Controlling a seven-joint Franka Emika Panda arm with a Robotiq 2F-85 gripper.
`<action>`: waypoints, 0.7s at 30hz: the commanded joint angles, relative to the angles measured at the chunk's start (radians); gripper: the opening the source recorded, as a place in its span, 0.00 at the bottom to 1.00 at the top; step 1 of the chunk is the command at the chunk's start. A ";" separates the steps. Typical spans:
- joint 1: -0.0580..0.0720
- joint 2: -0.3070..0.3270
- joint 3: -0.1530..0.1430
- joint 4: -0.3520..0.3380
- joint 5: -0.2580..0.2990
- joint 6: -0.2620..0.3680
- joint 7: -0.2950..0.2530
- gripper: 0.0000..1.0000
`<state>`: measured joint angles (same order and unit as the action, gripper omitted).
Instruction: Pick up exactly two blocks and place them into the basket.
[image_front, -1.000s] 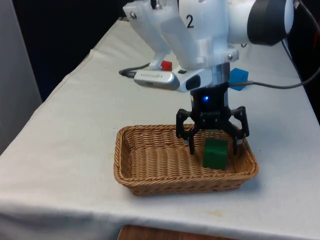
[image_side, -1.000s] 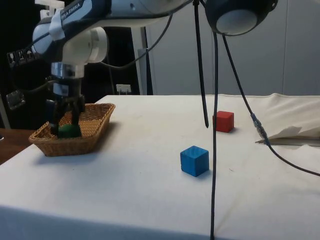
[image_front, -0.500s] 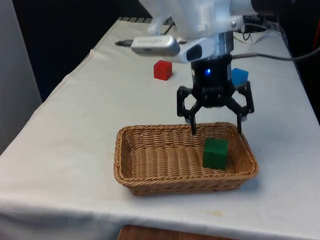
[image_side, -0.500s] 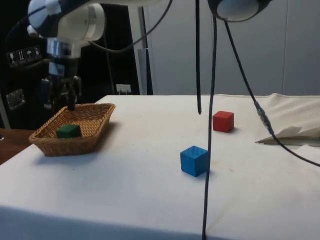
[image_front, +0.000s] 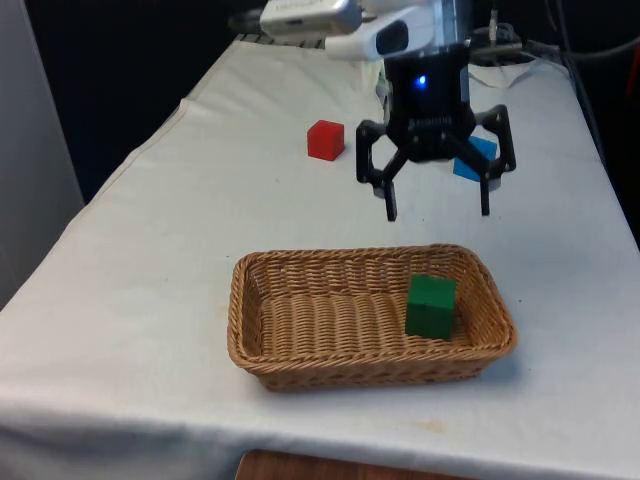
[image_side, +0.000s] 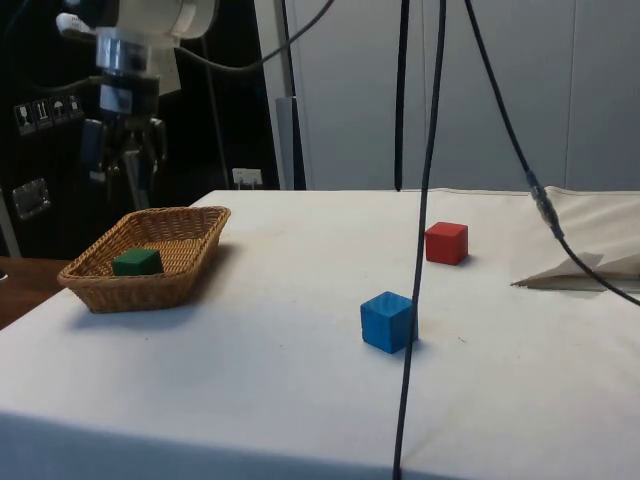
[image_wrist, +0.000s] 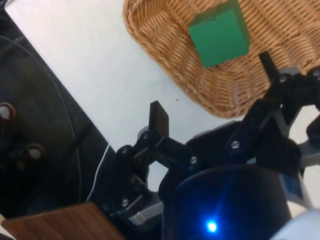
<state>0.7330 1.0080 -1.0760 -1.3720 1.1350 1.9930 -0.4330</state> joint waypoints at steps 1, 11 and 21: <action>0.027 -0.023 -0.013 -0.041 -0.007 0.010 -0.010 1.00; 0.061 -0.063 -0.030 -0.088 -0.027 0.037 -0.027 1.00; 0.092 -0.072 -0.057 -0.102 -0.068 0.025 -0.029 1.00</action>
<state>0.8000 0.9540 -1.1160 -1.4420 1.0770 2.0100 -0.4520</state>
